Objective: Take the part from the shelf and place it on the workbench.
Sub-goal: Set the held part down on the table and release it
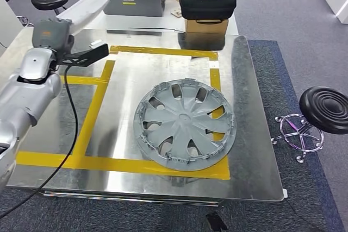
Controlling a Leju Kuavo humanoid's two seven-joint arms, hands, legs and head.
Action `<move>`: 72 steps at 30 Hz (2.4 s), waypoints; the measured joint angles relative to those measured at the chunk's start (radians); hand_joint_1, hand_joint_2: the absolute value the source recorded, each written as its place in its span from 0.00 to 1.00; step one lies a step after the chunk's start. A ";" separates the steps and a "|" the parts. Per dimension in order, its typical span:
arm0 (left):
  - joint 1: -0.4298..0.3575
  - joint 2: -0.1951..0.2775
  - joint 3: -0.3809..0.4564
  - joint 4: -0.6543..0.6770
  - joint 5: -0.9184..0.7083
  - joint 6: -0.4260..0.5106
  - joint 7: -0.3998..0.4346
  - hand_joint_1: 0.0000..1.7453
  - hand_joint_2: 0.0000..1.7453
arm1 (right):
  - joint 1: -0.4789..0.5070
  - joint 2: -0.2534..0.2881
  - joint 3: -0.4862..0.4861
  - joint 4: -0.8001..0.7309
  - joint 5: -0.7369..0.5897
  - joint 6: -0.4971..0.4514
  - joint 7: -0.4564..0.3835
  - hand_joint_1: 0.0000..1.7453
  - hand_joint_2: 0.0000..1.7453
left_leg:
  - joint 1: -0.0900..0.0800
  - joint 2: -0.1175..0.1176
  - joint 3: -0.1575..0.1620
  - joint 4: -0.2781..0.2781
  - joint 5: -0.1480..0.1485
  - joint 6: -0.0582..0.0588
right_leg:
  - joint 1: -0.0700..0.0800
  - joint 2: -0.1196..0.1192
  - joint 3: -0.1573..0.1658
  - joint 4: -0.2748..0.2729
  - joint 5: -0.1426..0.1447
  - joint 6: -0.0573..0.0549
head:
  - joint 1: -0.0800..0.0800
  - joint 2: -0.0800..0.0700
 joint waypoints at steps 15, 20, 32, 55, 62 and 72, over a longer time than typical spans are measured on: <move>-0.013 0.120 0.040 0.072 -0.029 -0.040 0.041 1.00 1.00 | -0.006 0.000 0.015 0.000 0.010 0.004 0.004 0.00 1.00 | 0.002 -0.001 0.000 0.000 0.001 -0.002 | 0.002 -0.002 0.000 0.001 -0.002 -0.004 | 0.000 0.000; -0.013 0.123 0.040 0.078 -0.030 -0.043 0.039 1.00 1.00 | -0.009 0.000 0.017 0.000 0.010 0.005 0.004 0.00 1.00 | 0.002 -0.001 0.000 0.000 0.001 -0.002 | 0.002 -0.002 0.000 0.001 -0.001 -0.004 | 0.000 0.000; -0.009 0.123 0.045 0.079 -0.035 -0.050 0.015 1.00 1.00 | -0.009 0.000 0.017 0.000 0.013 0.005 0.004 0.00 1.00 | 0.002 -0.001 0.000 0.000 0.001 -0.002 | 0.002 -0.002 0.000 0.001 -0.001 -0.004 | 0.000 0.000; -0.009 0.117 0.069 0.079 -0.055 -0.043 0.009 0.00 0.00 | -0.011 0.000 0.017 0.000 0.017 0.005 0.003 0.00 0.00 | 0.002 -0.001 0.000 0.000 0.001 -0.002 | 0.002 -0.002 0.000 0.001 -0.001 -0.004 | 0.000 0.000; -0.009 0.116 0.073 0.079 -0.076 -0.037 0.026 0.00 0.00 | -0.013 0.000 0.017 0.000 0.018 0.005 0.003 0.00 0.00 | 0.002 -0.001 0.000 0.000 0.001 -0.002 | 0.002 -0.002 -0.001 0.001 -0.001 -0.004 | 0.000 0.000; -0.008 0.107 0.073 0.079 -0.085 -0.041 0.028 0.00 1.00 | -0.014 0.000 0.017 0.000 0.019 0.005 0.003 0.00 0.00 | 0.002 -0.001 0.000 0.000 0.001 -0.002 | 0.002 -0.002 -0.001 0.001 -0.001 -0.004 | 0.000 0.000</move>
